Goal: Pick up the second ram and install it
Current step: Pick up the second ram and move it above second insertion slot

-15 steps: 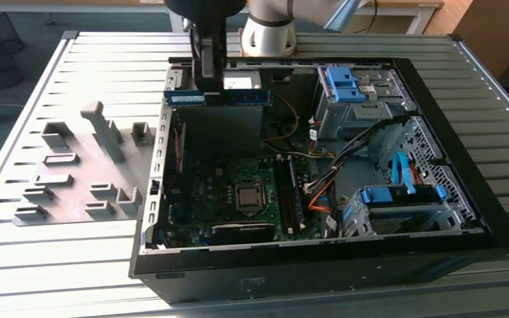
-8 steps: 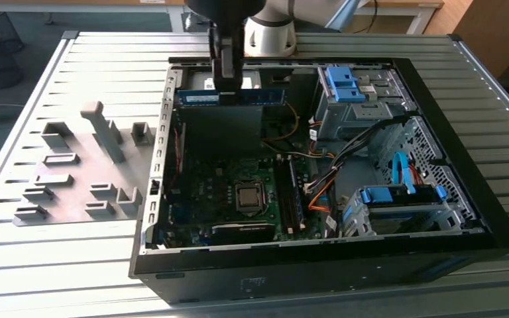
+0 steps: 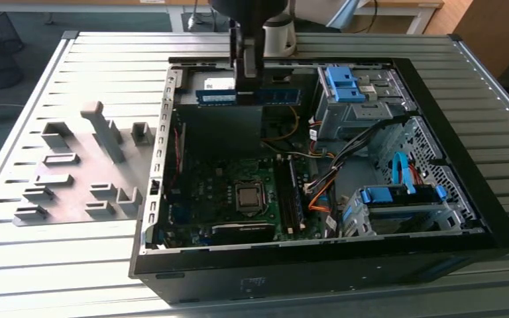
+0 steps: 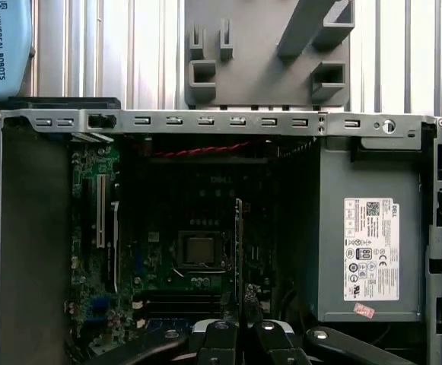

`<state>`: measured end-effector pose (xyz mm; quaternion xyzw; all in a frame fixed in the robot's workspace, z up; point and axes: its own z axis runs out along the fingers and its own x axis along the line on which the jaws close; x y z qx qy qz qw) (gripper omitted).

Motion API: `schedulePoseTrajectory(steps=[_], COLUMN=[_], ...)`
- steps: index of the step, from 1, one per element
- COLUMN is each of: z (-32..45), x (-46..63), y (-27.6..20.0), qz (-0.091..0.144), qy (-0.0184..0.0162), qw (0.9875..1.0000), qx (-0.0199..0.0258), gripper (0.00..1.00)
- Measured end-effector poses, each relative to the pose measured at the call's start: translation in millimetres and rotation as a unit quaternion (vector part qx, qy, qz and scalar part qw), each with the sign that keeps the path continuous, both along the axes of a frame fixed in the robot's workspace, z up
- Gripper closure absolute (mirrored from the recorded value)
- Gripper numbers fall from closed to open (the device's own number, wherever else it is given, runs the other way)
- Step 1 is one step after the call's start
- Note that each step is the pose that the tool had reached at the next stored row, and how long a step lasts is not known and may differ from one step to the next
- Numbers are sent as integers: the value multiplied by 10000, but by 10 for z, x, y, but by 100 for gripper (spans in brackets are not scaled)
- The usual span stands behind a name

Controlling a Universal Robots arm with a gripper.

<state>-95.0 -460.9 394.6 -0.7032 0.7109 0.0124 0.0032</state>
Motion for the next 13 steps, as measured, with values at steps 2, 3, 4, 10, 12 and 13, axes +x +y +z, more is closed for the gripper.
schedulePoseTrajectory(steps=[2, 3, 4, 10, 12, 13], z=[0, 0, 0, 0, -1, -1], x=[53, 79, 105, 264, 315, 340], y=[0, 0, 0, 0, 0, 0], qz=[-1, 0, 0, 0, 0, 0], qy=[0, 0, 0, 0, 0, 0], qw=[10000, 10000, 10000, 10000, 10000, 10000], qx=[0, 0, 0, 0, 0, 0], gripper=[86, 86, 86, 86, 86, 86])
